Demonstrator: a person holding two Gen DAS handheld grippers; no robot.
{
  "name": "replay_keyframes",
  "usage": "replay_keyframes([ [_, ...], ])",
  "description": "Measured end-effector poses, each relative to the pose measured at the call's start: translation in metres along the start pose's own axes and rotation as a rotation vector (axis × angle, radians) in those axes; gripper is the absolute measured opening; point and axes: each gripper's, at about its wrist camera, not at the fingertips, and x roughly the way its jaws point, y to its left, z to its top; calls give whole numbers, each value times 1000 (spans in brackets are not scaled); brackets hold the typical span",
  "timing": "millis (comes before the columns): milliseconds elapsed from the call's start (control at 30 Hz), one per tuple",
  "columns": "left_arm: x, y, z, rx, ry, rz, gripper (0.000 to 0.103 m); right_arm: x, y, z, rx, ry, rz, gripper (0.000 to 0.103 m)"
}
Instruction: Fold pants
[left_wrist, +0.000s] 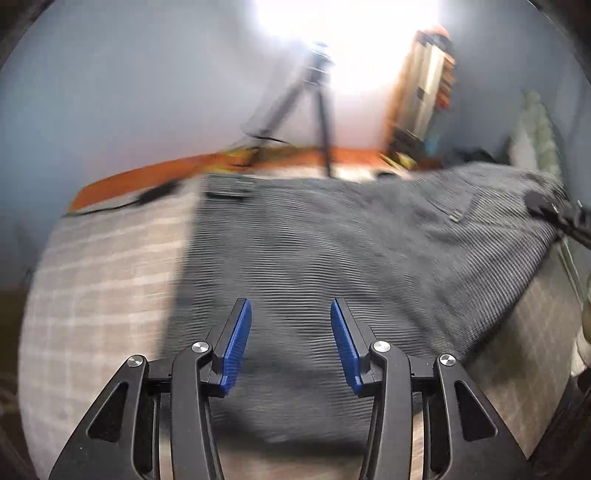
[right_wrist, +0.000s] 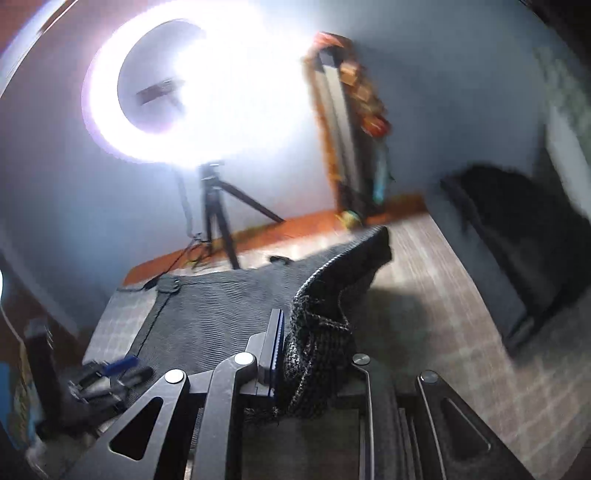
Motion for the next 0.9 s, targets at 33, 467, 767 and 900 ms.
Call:
replay_keyframes([
  [33, -3, 10, -1, -24, -6, 9, 43, -1, 11, 2, -31, -6, 3, 18],
  [467, -44, 119, -8, -249, -102, 107, 43, 20, 135, 9, -299, 16, 76, 15],
  [767, -56, 150, -7, -312, -144, 132, 43, 75, 227, -36, -489, 133, 164, 11],
  [900, -60, 166, -10, -359, -152, 149, 43, 104, 265, -67, -585, 204, 179, 9],
])
